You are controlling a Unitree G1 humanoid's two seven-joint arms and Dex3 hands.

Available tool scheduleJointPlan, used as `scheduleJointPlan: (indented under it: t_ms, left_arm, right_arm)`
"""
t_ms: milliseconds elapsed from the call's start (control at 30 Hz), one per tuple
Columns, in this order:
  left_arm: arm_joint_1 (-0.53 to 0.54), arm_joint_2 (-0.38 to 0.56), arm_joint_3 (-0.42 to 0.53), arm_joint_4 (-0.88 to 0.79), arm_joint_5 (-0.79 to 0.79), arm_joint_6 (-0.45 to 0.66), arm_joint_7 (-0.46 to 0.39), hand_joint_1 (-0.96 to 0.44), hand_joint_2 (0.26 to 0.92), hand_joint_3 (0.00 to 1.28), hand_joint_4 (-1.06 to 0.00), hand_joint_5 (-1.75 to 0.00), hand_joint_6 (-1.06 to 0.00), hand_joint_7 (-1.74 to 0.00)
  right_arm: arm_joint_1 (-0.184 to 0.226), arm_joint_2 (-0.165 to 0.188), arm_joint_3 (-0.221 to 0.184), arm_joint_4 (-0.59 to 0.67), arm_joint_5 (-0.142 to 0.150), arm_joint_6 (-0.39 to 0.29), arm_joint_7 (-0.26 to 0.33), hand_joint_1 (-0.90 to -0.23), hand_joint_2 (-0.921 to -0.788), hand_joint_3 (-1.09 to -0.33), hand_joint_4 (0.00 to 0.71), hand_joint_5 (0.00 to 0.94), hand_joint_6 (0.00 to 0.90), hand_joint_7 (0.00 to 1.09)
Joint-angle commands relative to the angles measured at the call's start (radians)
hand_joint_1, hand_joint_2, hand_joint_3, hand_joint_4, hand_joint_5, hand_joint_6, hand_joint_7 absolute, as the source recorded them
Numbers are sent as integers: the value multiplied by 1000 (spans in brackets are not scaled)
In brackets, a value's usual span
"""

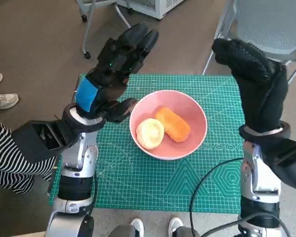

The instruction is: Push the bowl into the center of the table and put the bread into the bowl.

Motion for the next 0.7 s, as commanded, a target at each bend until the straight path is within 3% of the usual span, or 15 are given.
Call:
scheduleJointPlan:
  t_ms: [33,700]
  left_arm:
    - [14,-2,17,47,-19,-43,-20,-770,921,460,-89,-4,1,-362]
    - [-11,-14,23,176,-28,-145,-90,-763,921,465,-98,-10,1,-377]
  right_arm:
    - [24,13,0,45,-11,-29,-2,-672,-921,-686,165,1,1,616]
    - [-7,34,-3,183,12,-145,12,-685,-921,-670,179,7,4,622]
